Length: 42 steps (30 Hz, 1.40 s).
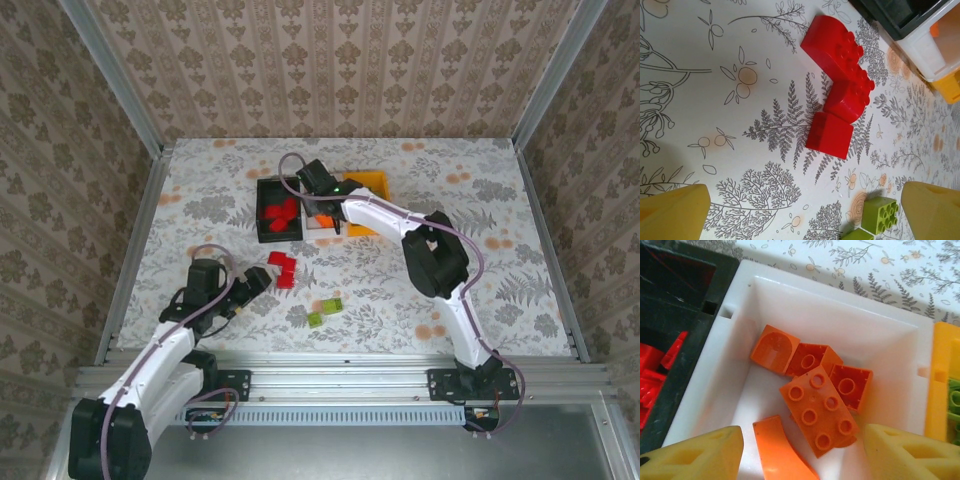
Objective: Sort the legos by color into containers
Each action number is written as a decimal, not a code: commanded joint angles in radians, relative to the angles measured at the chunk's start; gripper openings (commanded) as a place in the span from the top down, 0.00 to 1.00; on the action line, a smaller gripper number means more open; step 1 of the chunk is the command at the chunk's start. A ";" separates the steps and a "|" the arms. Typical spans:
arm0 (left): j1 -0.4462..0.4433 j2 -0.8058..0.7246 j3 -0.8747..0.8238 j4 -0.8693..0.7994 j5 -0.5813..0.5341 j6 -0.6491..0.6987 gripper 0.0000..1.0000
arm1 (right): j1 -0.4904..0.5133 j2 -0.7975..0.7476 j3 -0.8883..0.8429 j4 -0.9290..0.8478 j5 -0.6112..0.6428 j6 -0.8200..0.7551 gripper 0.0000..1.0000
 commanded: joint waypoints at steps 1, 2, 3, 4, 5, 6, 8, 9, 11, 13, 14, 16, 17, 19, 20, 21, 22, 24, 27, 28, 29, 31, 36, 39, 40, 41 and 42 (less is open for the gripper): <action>-0.023 0.034 0.055 0.021 0.013 0.016 0.00 | 0.045 -0.241 -0.117 0.030 0.030 0.003 0.33; -0.035 0.047 0.059 0.029 0.003 0.022 0.00 | 0.061 -0.289 -0.194 0.046 0.032 0.021 0.33; -0.049 0.067 0.062 0.039 -0.006 0.027 0.00 | 0.082 -0.357 -0.297 0.072 0.024 0.047 0.33; -0.065 0.088 0.061 0.054 -0.014 0.028 0.00 | 0.103 -0.420 -0.407 0.098 0.009 0.074 0.33; -0.079 0.109 0.058 0.072 -0.017 0.026 0.00 | 0.124 -0.467 -0.492 0.110 -0.003 0.095 0.33; -0.094 0.134 0.053 0.096 -0.017 0.025 0.00 | 0.152 -0.514 -0.574 0.106 -0.004 0.118 0.33; -0.116 0.183 0.045 0.129 -0.026 0.023 0.00 | 0.206 -0.588 -0.708 0.074 -0.002 0.177 0.34; -0.124 0.210 0.038 0.148 -0.032 0.021 0.00 | 0.236 -0.624 -0.771 0.066 -0.021 0.212 0.35; -0.132 0.254 0.028 0.189 -0.031 0.015 0.00 | 0.302 -0.687 -0.882 0.052 -0.023 0.274 0.36; -0.136 0.295 0.029 0.223 -0.014 0.016 0.00 | 0.358 -0.731 -0.948 0.002 -0.024 0.334 0.40; -0.139 0.307 0.034 0.230 -0.009 0.018 0.00 | 0.376 -0.743 -0.961 -0.022 -0.026 0.362 0.42; -0.144 0.326 0.044 0.235 -0.009 0.024 0.00 | 0.404 -0.763 -1.004 -0.029 -0.069 0.412 0.43; -0.147 0.330 0.047 0.237 -0.010 0.024 0.00 | 0.413 -0.767 -1.024 -0.013 -0.088 0.435 0.43; -0.149 0.336 0.053 0.236 -0.012 0.025 0.00 | 0.422 -0.759 -1.050 0.014 -0.119 0.463 0.43; -0.150 0.334 0.054 0.235 -0.012 0.027 0.00 | 0.425 -0.748 -1.051 0.019 -0.120 0.469 0.43; -0.153 0.333 0.054 0.232 -0.014 0.026 0.00 | 0.428 -0.730 -1.051 0.033 -0.127 0.469 0.43; -0.153 0.329 0.053 0.230 -0.016 0.024 0.00 | 0.428 -0.711 -1.048 0.045 -0.137 0.463 0.44; -0.156 0.321 0.051 0.222 -0.019 0.024 0.00 | 0.428 -0.666 -1.035 0.063 -0.145 0.451 0.43; -0.156 0.297 0.047 0.195 -0.031 0.029 0.00 | 0.426 -0.599 -0.992 0.071 -0.138 0.409 0.41; -0.156 0.285 0.047 0.183 -0.037 0.031 0.00 | 0.423 -0.578 -0.974 0.071 -0.133 0.390 0.40; -0.156 0.276 0.047 0.173 -0.042 0.033 0.00 | 0.416 -0.560 -0.960 0.073 -0.129 0.375 0.39; -0.156 0.253 0.048 0.150 -0.053 0.039 0.00 | 0.397 -0.517 -0.926 0.062 -0.107 0.352 0.36; -0.155 0.211 0.051 0.117 -0.073 0.044 0.00 | 0.340 -0.484 -0.884 0.100 -0.092 0.298 0.32; -0.154 0.208 0.057 0.111 -0.076 0.048 0.00 | 0.297 -0.463 -0.863 0.125 -0.083 0.266 0.32; -0.154 0.211 0.056 0.113 -0.079 0.048 0.00 | 0.279 -0.449 -0.852 0.130 -0.087 0.259 0.32; -0.154 0.214 0.056 0.116 -0.081 0.047 0.00 | 0.263 -0.438 -0.846 0.133 -0.088 0.252 0.32; -0.151 0.220 0.062 0.112 -0.075 0.046 0.00 | 0.250 -0.429 -0.844 0.141 -0.088 0.243 0.32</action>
